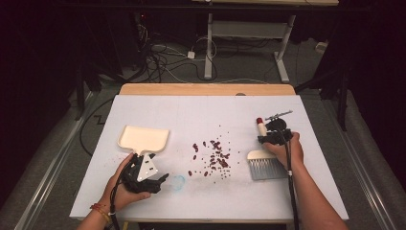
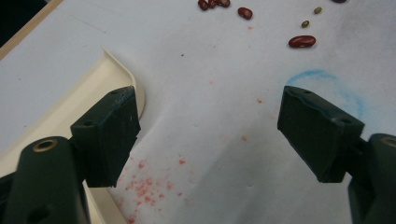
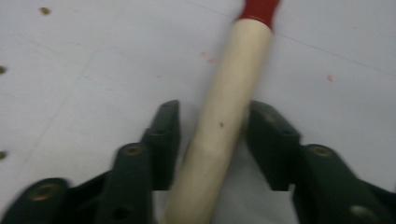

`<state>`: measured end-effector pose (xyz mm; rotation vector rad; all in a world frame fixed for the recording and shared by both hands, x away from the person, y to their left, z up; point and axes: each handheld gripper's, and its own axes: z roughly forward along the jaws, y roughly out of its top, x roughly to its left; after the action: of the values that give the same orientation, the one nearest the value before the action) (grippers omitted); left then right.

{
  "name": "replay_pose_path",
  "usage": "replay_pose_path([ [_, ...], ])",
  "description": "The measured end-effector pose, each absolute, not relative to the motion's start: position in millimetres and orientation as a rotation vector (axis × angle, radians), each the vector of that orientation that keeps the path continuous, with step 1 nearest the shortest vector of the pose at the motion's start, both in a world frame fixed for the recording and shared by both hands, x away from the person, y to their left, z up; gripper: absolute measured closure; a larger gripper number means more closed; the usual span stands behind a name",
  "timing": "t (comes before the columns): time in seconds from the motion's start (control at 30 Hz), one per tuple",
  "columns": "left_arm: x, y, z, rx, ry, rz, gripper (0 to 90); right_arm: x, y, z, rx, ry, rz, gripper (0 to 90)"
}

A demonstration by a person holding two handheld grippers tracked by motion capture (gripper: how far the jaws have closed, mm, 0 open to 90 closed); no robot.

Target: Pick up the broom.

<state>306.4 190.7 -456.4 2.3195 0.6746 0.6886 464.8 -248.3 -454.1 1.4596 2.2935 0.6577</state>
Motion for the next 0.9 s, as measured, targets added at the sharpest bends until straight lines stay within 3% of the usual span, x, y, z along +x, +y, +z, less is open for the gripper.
replay_pose_path([
  [0.17,305.8,189.6,-456.5,2.320,0.673,0.683,20.0,463.9,-245.7,-454.4,1.433,2.309,0.662,63.6],
  [0.3,306.9,188.4,-456.9,2.319,0.671,0.667,20.0,462.5,-246.5,-454.4,1.375,2.366,0.696,70.6],
  [0.53,305.5,189.9,-455.1,2.309,0.677,0.666,20.0,459.1,-250.8,-453.7,1.335,2.357,0.767,70.8],
  [0.9,305.0,189.1,-454.3,2.309,0.681,0.665,20.0,419.6,-277.2,-406.3,1.159,2.147,1.120,71.1],
])
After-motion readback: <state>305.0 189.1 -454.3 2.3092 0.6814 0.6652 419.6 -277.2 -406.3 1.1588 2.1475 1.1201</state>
